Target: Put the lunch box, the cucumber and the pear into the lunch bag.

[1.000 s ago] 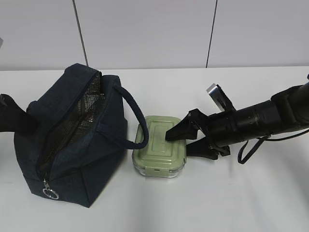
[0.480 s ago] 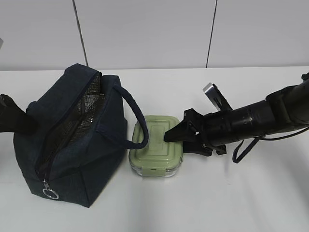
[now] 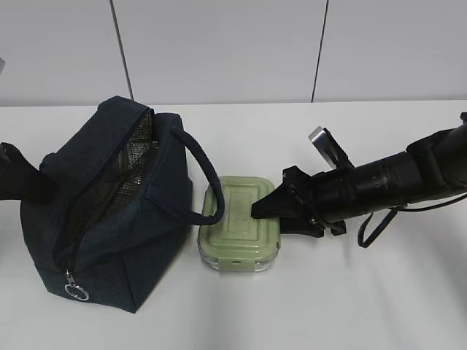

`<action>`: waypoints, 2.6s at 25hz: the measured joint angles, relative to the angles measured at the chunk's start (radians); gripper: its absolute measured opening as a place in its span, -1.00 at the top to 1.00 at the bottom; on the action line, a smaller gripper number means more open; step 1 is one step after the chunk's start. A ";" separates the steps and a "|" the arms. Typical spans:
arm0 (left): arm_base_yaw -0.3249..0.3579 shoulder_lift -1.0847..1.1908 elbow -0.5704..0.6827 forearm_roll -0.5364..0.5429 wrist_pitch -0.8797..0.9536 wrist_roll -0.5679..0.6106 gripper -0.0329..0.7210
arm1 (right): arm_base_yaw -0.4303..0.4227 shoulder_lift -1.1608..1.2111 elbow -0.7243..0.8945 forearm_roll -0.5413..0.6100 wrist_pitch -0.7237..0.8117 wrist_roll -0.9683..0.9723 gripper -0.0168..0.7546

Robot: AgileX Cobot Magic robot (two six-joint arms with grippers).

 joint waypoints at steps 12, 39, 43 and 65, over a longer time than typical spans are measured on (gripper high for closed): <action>0.000 0.000 0.000 0.001 0.001 0.000 0.91 | -0.161 -0.207 0.003 -0.136 0.096 0.081 0.02; 0.000 0.000 0.000 -0.005 -0.002 0.000 0.91 | 0.345 -0.249 -0.359 -0.160 -0.241 0.343 0.03; 0.000 0.000 0.000 -0.012 -0.005 0.000 0.91 | 0.347 -0.211 -0.361 -0.394 -0.237 0.487 0.03; 0.000 0.000 0.000 -0.041 -0.013 0.000 0.91 | 0.384 -0.114 -0.443 -0.620 -0.224 0.783 0.03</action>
